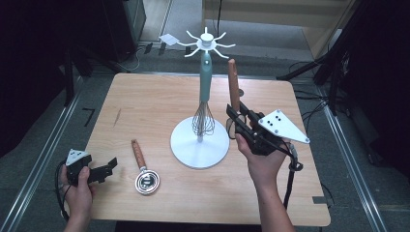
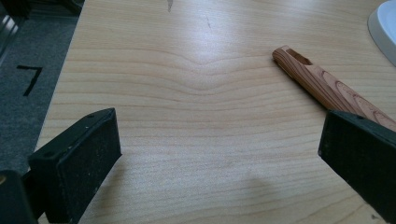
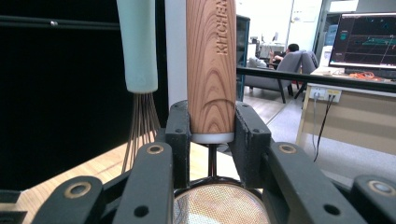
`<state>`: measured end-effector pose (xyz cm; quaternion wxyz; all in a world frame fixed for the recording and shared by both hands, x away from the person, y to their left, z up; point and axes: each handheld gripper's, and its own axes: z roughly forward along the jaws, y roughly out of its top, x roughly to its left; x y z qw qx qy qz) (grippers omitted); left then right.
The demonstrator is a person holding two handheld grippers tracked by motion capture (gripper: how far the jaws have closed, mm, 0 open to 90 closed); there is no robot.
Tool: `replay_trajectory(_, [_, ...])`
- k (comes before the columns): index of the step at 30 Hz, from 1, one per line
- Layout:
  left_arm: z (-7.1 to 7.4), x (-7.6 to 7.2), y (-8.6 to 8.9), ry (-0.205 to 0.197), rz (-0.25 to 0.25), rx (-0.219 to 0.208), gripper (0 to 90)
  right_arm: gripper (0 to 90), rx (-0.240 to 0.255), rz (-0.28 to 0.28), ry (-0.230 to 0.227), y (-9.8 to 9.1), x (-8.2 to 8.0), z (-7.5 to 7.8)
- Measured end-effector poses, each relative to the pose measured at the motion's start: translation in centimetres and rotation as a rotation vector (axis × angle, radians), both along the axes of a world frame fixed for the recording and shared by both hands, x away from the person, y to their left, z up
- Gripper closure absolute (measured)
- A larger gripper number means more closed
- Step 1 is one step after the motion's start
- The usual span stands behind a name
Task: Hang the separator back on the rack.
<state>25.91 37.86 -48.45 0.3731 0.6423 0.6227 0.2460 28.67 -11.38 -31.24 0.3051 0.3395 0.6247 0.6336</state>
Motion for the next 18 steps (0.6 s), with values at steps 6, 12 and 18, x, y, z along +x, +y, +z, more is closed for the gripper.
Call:
replay_trajectory(6, [0.0, 0.0, 0.0, 0.0, 0.0, 0.0, 0.0, 71.5, 0.0, -0.002, -0.013, 0.1, 0.0, 0.7])
replay_trajectory(12, [0.0, 0.0, 0.0, 0.0, 0.0, 0.001, 0.0, 71.5, 0.008, -0.007, -0.018, 0.0, 0.0, 1.0])
replay_trajectory(18, [0.0, 0.0, 0.0, 0.0, 0.0, 0.0, 0.0, 71.5, 0.003, -0.003, -0.029, 0.1, -0.1, 1.3])
